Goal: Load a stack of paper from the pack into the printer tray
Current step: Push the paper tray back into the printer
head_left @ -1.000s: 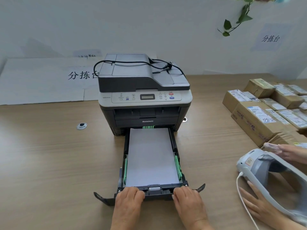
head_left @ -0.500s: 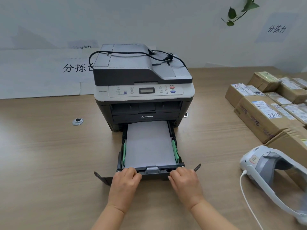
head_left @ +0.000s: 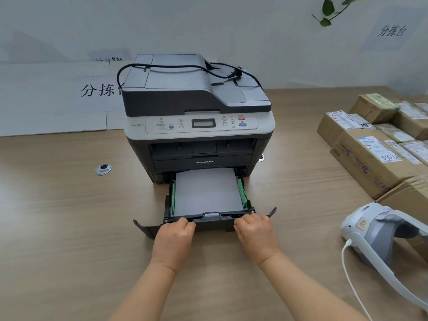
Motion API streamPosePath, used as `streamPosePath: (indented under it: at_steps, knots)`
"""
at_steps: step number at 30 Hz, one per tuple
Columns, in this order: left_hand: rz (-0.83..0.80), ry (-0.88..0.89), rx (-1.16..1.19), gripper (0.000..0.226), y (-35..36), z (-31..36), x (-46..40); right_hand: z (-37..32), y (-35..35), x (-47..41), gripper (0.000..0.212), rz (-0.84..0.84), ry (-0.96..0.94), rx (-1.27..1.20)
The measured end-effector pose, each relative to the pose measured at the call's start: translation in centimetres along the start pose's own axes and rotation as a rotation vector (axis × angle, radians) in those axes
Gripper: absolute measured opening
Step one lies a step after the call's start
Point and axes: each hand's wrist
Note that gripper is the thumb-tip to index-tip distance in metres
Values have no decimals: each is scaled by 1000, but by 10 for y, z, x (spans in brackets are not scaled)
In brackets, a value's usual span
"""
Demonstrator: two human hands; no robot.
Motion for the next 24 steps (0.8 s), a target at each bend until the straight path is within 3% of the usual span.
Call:
streamPosePath:
  at_steps: [3,7,24]
  knots:
    - [-70,-21,-24,23,1,-5,-10,2,1,-11,14,-33,-16,-2]
    - [-153,-73,-11,33,4,-10,-21,4,4,-25,19,-75,-20,-22]
    - [-146,-128,-34,41,26,-34,-87,11,24,-100,29,-220,-25,43]
Point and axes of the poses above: each hand's wrist, its own x-axis away from the middle knuckle, its own y-axis out of the palm, z = x × y, and after that the axes turned 2 degrees about z, right-handed
